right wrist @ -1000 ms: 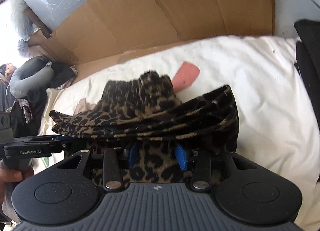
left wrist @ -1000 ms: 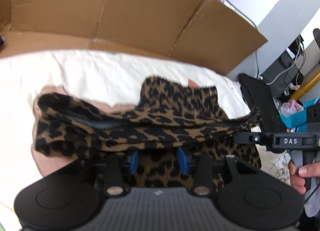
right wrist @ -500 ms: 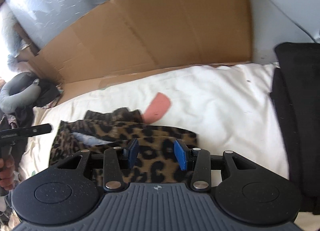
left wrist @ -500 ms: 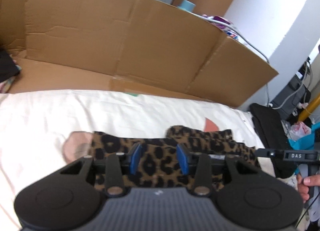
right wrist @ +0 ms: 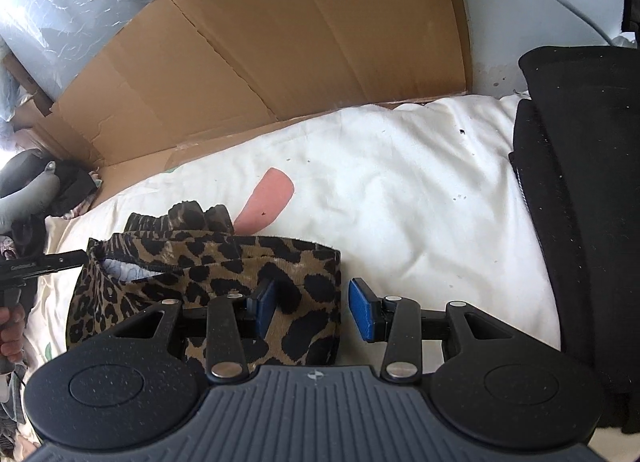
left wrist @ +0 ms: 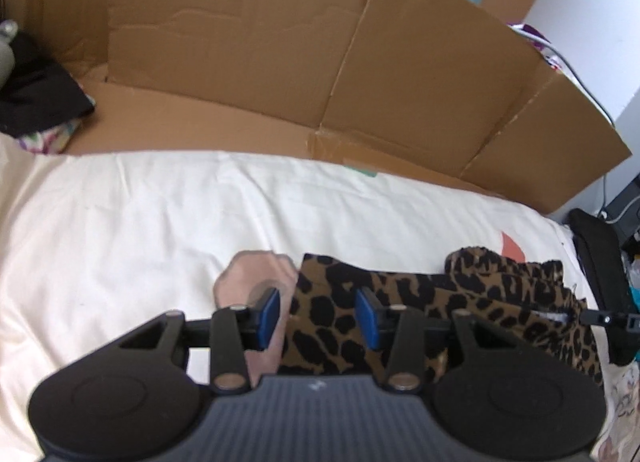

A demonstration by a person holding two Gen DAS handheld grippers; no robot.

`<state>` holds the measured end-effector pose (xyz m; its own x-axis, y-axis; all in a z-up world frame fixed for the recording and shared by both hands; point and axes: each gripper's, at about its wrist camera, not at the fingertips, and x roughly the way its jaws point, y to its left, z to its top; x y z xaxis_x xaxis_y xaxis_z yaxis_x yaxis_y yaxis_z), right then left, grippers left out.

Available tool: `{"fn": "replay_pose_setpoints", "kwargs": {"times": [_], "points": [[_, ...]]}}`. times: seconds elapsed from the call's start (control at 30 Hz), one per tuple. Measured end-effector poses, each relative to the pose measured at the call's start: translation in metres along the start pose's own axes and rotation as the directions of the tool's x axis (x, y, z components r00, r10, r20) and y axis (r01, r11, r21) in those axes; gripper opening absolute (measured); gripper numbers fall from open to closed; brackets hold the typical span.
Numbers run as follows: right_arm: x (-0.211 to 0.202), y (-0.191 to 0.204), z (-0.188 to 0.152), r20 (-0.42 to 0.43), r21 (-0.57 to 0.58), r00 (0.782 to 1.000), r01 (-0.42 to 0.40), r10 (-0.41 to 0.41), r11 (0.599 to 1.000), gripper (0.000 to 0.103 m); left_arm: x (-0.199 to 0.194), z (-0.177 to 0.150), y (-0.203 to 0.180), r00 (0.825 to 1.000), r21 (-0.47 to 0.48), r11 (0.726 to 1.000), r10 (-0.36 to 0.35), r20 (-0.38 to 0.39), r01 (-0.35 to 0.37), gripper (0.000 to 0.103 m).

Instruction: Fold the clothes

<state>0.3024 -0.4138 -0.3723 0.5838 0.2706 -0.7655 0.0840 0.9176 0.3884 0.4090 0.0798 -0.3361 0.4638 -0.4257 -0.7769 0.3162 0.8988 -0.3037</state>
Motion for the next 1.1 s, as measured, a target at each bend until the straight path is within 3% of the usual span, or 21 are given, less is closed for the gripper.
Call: {"fn": "replay_pose_setpoints", "kwargs": {"times": [0.07,0.13,0.2,0.23,0.33,0.53,0.73,1.1], "points": [[0.002,-0.002,0.002,0.003,0.007,1.0,-0.021,0.021,1.0,0.045,0.002,0.001,0.001,1.0,-0.004,1.0,-0.019,-0.002,0.019,0.044],[0.001,-0.001,0.004,0.012,-0.002,0.999,-0.03,0.03,1.0,0.036,0.004,0.003,0.002,0.999,-0.008,0.999,-0.039,-0.003,0.039,0.04],[-0.001,0.0,0.006,0.029,-0.017,0.999,-0.026,0.026,1.0,0.006,0.006,0.005,0.002,0.998,-0.012,0.998,-0.059,-0.004,0.059,0.026],[-0.003,0.0,0.006,0.036,-0.019,0.999,-0.028,0.029,0.999,0.004,0.007,0.005,0.003,0.998,-0.014,0.998,-0.068,-0.004,0.068,0.007],[-0.01,0.001,0.008,0.056,-0.021,0.998,-0.039,0.04,0.999,0.003,0.001,0.007,0.004,0.996,-0.011,0.996,-0.085,0.023,0.085,0.003],[-0.028,0.004,0.011,0.109,-0.01,0.993,-0.034,0.035,0.999,0.002,-0.021,0.007,0.018,0.989,-0.101,0.988,-0.107,0.098,0.117,0.003],[-0.035,0.015,0.016,0.146,-0.031,0.989,-0.013,0.018,0.999,0.002,-0.026,0.005,0.022,0.987,-0.139,0.983,-0.105,0.121,0.122,0.003],[0.009,0.006,0.016,0.077,-0.041,0.997,0.034,-0.03,0.999,0.002,0.01,0.002,0.004,1.0,-0.001,1.0,0.008,0.026,-0.008,0.004]]}}
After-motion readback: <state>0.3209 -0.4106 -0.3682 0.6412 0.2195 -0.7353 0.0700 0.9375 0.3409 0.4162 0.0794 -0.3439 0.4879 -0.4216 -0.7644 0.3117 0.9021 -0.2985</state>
